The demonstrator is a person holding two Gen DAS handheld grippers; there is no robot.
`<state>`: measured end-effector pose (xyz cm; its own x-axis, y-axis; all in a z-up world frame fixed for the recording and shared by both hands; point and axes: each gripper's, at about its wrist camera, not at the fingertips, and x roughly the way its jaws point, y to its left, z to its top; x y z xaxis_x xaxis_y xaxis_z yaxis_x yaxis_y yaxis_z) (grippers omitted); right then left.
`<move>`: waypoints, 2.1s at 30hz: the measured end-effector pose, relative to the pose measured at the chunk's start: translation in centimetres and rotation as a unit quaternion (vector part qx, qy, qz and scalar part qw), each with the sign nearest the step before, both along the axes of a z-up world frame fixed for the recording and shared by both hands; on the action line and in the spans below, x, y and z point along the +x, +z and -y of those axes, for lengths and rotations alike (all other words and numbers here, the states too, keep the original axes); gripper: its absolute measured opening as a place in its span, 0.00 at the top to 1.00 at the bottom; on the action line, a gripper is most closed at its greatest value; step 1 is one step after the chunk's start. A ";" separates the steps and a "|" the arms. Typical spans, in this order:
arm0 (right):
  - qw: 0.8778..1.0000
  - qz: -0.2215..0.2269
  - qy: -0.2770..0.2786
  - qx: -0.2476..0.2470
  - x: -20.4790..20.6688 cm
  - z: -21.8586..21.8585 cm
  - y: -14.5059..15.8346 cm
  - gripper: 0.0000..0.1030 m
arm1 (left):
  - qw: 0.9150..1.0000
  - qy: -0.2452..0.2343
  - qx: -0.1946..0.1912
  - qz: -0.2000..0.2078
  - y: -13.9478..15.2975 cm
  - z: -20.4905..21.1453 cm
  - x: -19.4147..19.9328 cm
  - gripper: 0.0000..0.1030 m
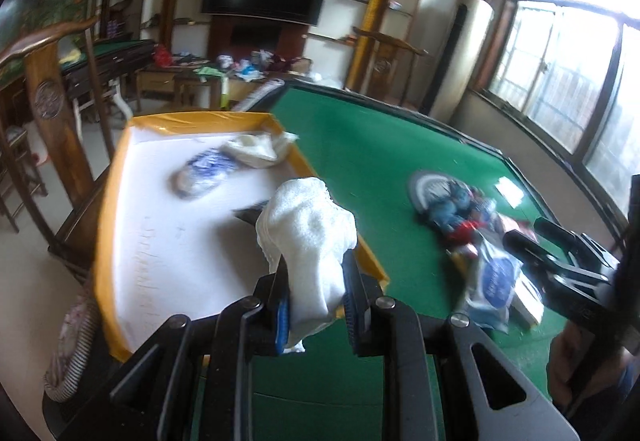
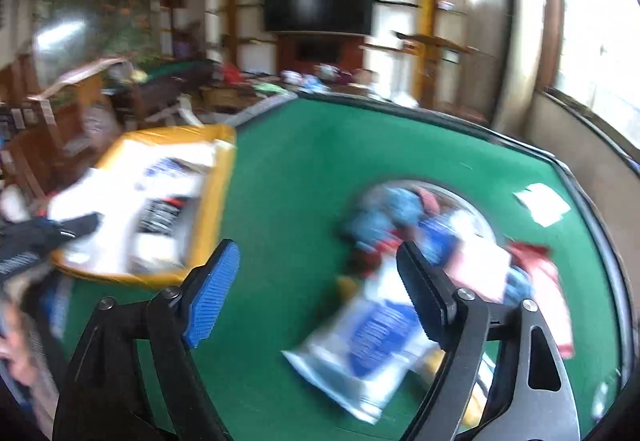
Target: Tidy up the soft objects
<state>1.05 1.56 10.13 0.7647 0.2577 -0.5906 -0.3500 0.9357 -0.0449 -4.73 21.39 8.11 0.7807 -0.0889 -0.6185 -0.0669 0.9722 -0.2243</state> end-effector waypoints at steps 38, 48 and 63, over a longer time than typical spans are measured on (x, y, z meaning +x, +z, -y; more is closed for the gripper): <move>0.982 -0.161 0.079 -0.057 2.7 11.7 -9.4 0.33 | 0.995 -0.084 -0.024 -0.058 -0.8 6.2 4.1 0.27; 0.986 -0.154 0.055 0.025 2.6 14.8 -7.0 0.58 | 0.971 -0.199 -0.028 -0.127 -3.4 15.1 8.2 0.26; 0.977 -0.178 0.025 0.111 3.4 16.8 -6.7 0.57 | 0.959 -0.218 0.114 -0.139 -7.4 22.3 10.4 0.28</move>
<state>4.40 -15.27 3.46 0.5044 0.4411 -0.7423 -0.3520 0.8900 0.2897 5.71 -0.90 0.67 0.5014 -0.2071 -0.8401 0.3312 0.9429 -0.0348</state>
